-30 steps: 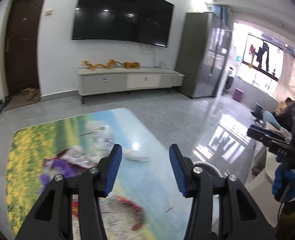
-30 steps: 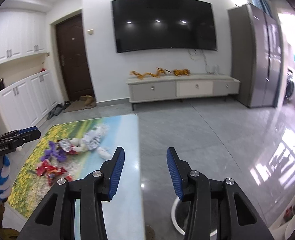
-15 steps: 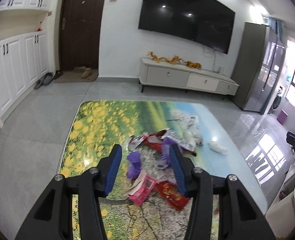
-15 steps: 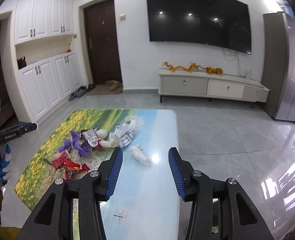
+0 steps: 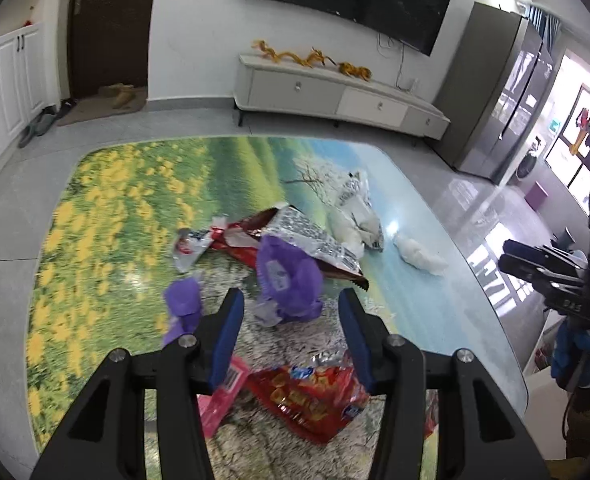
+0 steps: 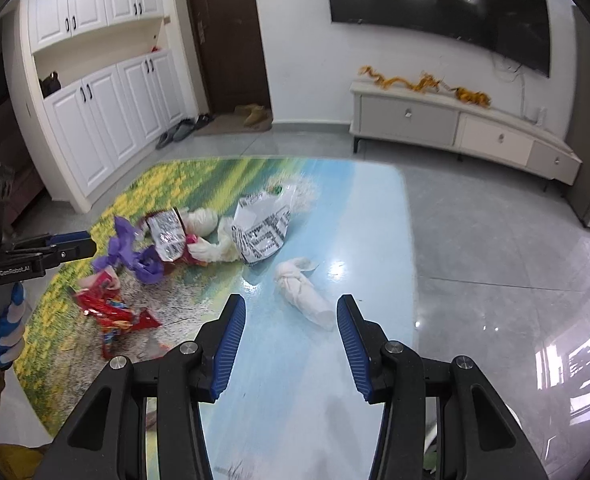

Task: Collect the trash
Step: 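Grasp the purple bag with the left tool while the right tool grasps the white tissue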

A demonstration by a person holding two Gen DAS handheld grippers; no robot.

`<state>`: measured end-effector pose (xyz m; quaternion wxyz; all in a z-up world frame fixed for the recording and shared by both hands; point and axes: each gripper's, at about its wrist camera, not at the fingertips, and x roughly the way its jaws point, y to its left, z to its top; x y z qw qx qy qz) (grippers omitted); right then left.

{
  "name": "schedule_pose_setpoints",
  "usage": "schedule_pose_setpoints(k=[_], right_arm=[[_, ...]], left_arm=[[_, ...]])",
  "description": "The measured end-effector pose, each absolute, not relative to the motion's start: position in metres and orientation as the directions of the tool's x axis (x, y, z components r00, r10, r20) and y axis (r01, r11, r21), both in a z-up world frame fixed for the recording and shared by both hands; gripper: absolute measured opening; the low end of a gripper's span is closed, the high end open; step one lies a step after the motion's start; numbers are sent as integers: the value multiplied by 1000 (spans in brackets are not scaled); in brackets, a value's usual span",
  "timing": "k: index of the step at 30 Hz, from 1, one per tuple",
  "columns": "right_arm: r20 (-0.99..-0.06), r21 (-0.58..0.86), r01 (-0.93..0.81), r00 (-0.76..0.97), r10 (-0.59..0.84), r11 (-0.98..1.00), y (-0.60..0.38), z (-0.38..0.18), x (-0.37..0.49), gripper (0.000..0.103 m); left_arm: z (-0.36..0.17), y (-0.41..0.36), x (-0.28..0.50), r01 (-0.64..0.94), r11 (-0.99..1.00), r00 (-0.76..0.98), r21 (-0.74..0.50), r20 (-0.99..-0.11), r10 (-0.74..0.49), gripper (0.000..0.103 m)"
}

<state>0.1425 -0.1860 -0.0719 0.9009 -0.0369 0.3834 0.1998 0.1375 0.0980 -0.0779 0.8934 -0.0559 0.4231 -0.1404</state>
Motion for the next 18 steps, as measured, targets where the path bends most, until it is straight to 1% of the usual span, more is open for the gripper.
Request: schedule_pose_setpoints(k=[5,6,7,10,13,14,16,17,18], right_arm=[[-755,94,-409,566,332,908,-173,-106,184,45],[-764,98,-411,552,332,907,-170,-113,191,45],[-772,102,-414,540,335,904,-168,-120,197,45],[-792,103,-423,512,331,900,-162,-137,212,45],[-806,106,-418,495,324,902,-162,-149,221,45],[-808,108,-415,492,323,903,-163,-151,222,43],[-806,104,-417,497,322,903,-166,-152,220,26],[-805,112,-418,494,329,901,-168,-152,218,22],[-803,115,-418,495,332,901,-169,-151,217,20]], left_arm=[[-100,86,167,191,956,541,-223,-789,-292,46],[-104,86,169,187,956,535,-225,-793,-291,43],[-107,86,172,185,955,525,-233,-798,-297,37],[-113,87,177,181,951,508,-252,-804,-310,24],[-116,90,176,181,945,510,-273,-795,-328,19],[-116,90,176,181,944,513,-277,-792,-331,18],[-114,91,173,180,941,521,-287,-784,-339,16],[-113,92,172,180,940,526,-291,-779,-341,16],[-111,92,170,177,940,532,-293,-774,-342,15]])
